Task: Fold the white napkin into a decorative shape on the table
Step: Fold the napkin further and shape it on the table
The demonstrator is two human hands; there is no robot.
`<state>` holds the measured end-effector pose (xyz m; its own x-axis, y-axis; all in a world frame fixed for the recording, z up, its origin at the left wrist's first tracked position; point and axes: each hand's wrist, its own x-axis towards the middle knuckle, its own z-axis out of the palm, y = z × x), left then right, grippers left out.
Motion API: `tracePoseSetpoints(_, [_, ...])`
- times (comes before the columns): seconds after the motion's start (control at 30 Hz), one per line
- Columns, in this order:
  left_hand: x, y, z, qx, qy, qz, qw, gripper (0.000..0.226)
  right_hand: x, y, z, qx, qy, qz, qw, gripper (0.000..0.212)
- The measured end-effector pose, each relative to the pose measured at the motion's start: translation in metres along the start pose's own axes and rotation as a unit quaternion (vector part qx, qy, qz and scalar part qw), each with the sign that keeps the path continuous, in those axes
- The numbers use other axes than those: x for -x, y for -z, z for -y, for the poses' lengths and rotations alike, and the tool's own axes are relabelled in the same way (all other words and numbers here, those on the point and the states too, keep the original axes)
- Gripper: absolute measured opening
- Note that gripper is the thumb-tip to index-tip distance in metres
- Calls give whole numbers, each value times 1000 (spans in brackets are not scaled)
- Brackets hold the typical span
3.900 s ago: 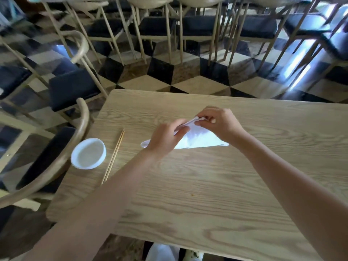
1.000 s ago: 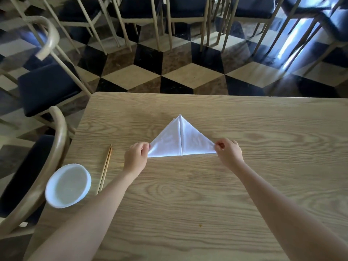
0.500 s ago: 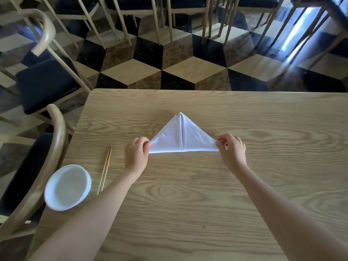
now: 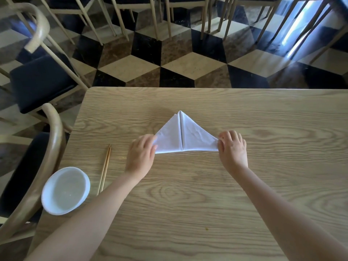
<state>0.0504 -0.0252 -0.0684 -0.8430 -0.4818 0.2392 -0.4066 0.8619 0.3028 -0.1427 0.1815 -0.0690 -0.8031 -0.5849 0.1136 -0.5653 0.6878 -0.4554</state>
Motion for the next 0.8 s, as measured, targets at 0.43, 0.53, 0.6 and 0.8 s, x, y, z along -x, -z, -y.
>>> tracePoseSetpoints(0.43, [-26, -21, 9, -90, -207, 215, 950, 56, 12, -18, -5, 118, 258, 134, 949, 50])
tracePoseSetpoints(0.53, [-30, -13, 18, -113, -230, 199, 946, 57, 9, -12, -7, 79, 270, 114, 953, 45])
tracePoseSetpoints(0.6, [-29, -7, 23, -141, -262, 179, 938, 56, 8, -6, -9, 56, 271, 103, 955, 52])
tracePoseSetpoints(0.8, [-22, 8, 31, -192, -324, 102, 921, 46, 10, 19, -29, 65, 238, 80, 966, 60])
